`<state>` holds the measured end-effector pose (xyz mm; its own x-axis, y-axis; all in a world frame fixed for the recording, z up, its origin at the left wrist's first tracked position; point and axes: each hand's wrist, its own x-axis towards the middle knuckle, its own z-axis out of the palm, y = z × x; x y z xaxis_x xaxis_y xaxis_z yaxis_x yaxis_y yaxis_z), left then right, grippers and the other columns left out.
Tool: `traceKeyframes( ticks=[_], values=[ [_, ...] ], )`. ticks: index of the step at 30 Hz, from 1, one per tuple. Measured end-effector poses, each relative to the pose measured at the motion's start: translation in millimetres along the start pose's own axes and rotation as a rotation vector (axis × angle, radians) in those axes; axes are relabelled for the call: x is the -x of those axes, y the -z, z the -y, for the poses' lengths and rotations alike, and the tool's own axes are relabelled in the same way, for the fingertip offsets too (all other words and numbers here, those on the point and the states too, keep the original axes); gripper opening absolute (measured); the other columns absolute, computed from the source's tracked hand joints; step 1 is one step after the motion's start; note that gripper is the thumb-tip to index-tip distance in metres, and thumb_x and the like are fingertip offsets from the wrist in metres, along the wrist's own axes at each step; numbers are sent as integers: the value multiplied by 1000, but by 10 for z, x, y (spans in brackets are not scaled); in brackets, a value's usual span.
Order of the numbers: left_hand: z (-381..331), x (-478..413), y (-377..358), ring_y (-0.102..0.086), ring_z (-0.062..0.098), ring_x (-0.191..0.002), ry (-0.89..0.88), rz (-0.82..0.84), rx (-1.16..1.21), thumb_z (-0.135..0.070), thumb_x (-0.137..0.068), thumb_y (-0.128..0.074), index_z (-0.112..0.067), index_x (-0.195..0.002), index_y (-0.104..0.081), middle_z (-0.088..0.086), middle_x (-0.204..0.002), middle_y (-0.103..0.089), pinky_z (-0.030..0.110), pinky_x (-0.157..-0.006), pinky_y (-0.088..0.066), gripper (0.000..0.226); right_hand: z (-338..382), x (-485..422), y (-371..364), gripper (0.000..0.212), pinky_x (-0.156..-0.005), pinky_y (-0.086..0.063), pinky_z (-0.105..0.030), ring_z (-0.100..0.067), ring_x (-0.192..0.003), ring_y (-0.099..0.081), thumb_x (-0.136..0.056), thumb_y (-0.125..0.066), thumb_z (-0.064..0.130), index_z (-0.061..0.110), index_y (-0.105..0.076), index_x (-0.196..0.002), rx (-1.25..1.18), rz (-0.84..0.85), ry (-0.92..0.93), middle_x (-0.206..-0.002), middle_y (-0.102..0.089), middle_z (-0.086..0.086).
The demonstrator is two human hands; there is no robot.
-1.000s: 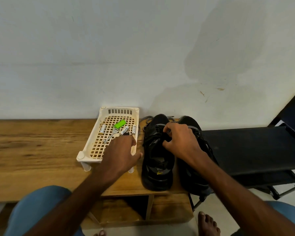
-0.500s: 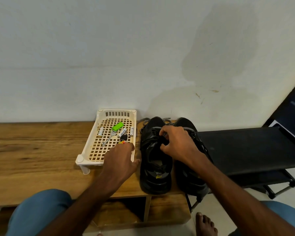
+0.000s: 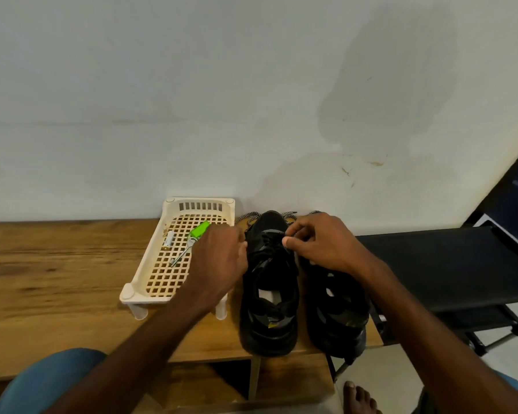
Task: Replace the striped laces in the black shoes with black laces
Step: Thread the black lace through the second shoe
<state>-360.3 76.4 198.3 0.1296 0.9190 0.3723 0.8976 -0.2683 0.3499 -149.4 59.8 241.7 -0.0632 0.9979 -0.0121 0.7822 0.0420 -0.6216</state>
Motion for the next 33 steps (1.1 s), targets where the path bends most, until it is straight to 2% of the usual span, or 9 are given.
traceKeyframes(
  ticks=[3,6,8,11,15,18,23,27,33],
  values=[
    [-76,-370,-144,-67,21,-88,-29,75,10,-22,-92,-66,-17,-99,-77,4,-94,-73,28,-68,-47,13,-60,-121,38,10,-85,-60,-30,-5,-87,-69,-97,-70,26,23,-78,-102,-3,-110,-2,-96,-74,8],
    [-69,-644,-322,-67,24,-91,-27,193,61,-22,-92,-63,-13,-99,-75,6,-97,-73,31,-75,-50,16,-131,-340,34,19,-90,-58,-32,-13,-94,-67,-92,-71,12,19,-75,-110,131,-155,-21,-108,-72,2],
    [-44,-742,-418,-67,24,-94,-34,242,97,-27,-95,-62,-12,-102,-71,6,-100,-73,36,-81,-54,19,-189,-544,42,39,-96,-54,-36,-20,-110,-63,-88,-71,7,18,-67,-125,248,-110,-10,-126,-65,-4],
    [8,-782,-536,-66,22,-94,-25,235,151,-35,-97,-62,-13,-109,-68,4,-103,-72,38,-83,-54,25,-320,-870,-18,62,-109,-44,-41,-27,-131,-50,-85,-76,13,15,-52,-142,461,14,9,-142,-52,-8],
    [73,-758,-671,-63,17,-94,-4,221,186,-38,-100,-58,-15,-114,-66,3,-107,-71,31,-81,-48,28,-527,-1207,-199,68,-116,-32,-53,-32,-131,-51,-83,-77,21,16,-45,-143,598,157,-5,-140,-53,-11],
    [115,-751,-711,-61,17,-93,1,225,145,-40,-101,-56,-14,-117,-64,4,-110,-69,29,-77,-43,32,-626,-1358,-239,79,-115,-33,-55,-34,-132,-51,-83,-79,26,21,-39,-151,558,216,-6,-143,-52,-12],
    [94,-718,-682,-63,21,-103,-24,225,163,-33,-103,-54,-11,-122,-61,7,-116,-68,33,-87,-49,31,-682,-1478,-310,76,-110,-34,-60,-35,-126,-53,-82,-79,28,23,-41,-148,603,258,11,-136,-55,-12],
    [65,-692,-672,-62,22,-106,-19,226,160,-33,-104,-50,-12,-124,-60,8,-118,-66,35,-90,-50,31,-696,-1536,-328,71,-106,-41,-54,-35,-125,-55,-87,-76,25,22,-41,-149,616,272,22,-137,-54,-13],
    [45,-691,-679,-62,22,-102,-9,227,132,-34,-105,-47,-12,-122,-59,8,-115,-65,36,-87,-50,30,-727,-1567,-361,49,-102,-48,-50,-34,-121,-58,-98,-62,21,28,-51,-145,656,259,98,-132,-57,-12]
  ],
)
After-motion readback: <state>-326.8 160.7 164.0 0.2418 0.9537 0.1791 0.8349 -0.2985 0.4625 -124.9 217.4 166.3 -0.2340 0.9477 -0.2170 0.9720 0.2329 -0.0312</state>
